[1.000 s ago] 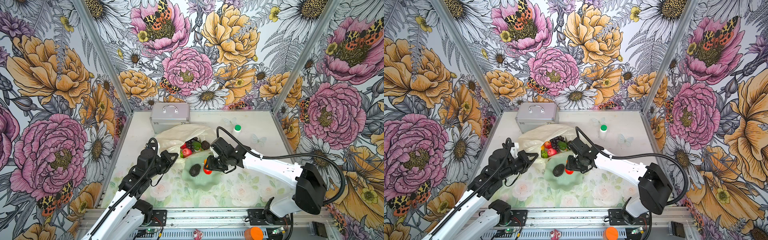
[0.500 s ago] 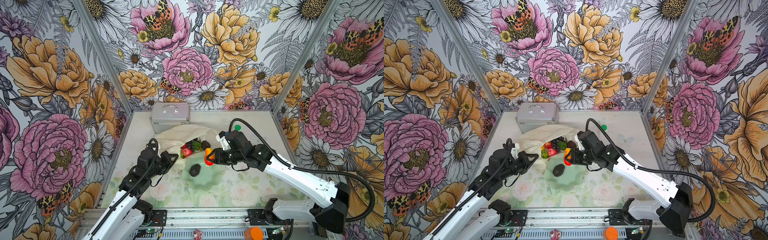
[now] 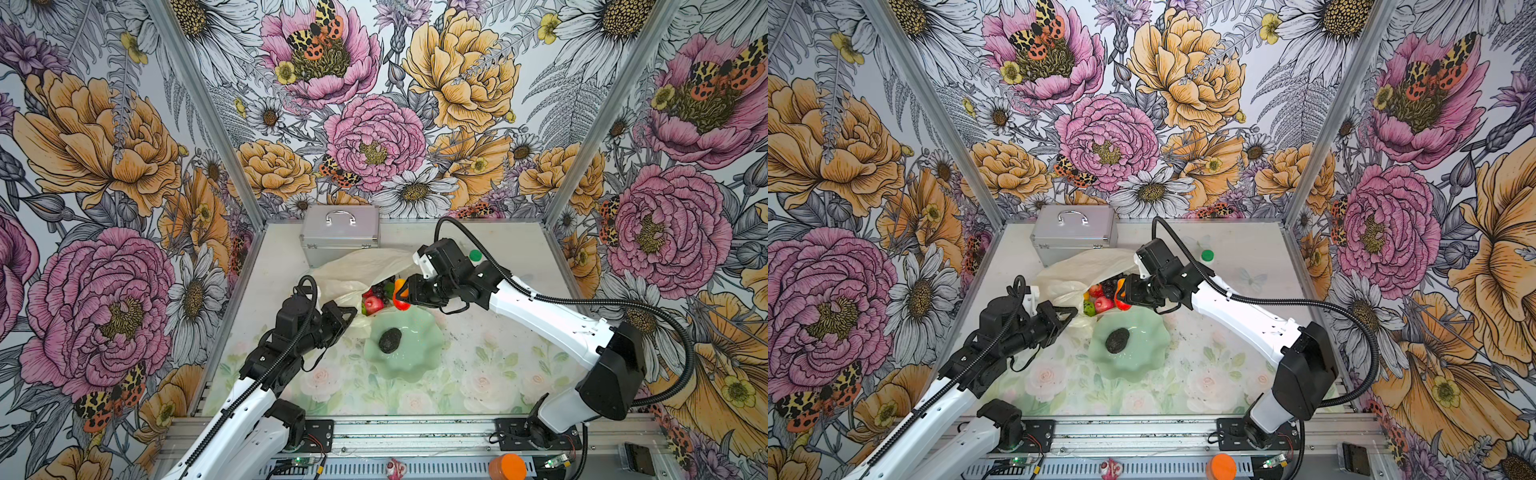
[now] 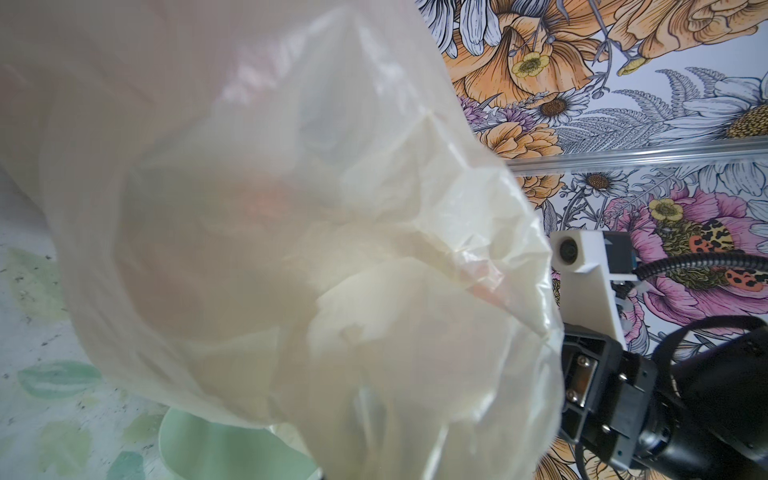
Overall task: Place the fruits into the plastic bag
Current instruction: 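Lift the mango with the right gripper and carry it into the bag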
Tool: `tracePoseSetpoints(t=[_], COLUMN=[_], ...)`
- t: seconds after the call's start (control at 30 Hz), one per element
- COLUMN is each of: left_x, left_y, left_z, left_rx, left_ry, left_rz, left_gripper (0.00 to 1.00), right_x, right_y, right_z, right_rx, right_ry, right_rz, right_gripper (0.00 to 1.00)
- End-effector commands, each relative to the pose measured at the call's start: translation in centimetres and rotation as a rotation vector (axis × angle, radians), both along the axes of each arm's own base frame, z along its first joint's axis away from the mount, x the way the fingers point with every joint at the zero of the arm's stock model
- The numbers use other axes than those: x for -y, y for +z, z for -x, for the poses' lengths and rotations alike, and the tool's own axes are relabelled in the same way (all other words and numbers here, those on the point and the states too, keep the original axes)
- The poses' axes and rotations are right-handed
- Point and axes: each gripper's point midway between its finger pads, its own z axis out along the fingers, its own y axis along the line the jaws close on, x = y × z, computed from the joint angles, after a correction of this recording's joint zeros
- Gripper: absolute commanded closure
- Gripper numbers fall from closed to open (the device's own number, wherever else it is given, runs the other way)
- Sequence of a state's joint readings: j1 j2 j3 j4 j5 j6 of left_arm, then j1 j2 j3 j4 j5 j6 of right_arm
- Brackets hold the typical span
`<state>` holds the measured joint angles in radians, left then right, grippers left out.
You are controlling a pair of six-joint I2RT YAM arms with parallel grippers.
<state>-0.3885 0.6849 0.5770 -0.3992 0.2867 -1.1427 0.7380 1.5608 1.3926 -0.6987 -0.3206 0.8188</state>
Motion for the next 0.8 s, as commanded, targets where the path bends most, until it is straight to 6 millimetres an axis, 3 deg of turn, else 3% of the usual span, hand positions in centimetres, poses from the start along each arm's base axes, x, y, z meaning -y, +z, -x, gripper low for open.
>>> tracePoseSetpoints(t=[0.0,0.3,0.77], left_x=[0.2,0.2,0.4], left_y=[0.9,0.9,1.1], left_z=[-0.3,-0.3,-0.3], left_rx=[0.038,0.037,0.038], left_ry=[-0.019,-0.019,-0.026], left_rz=[0.007,0.006,0.007], left_gripper=[1.0,1.0,1.0], right_x=[-0.9,-1.2,-2.1], right_y=[1.1,-0.7,-3.5], right_z=[-0.8,-1.6,-4.4], right_rx=[0.032,0.005,-0.029], right_ry=[0.02,0.024,0.031], right_rz=[-0.038,-0.028,-0.015], right_gripper=[0.6,0.6,0.6])
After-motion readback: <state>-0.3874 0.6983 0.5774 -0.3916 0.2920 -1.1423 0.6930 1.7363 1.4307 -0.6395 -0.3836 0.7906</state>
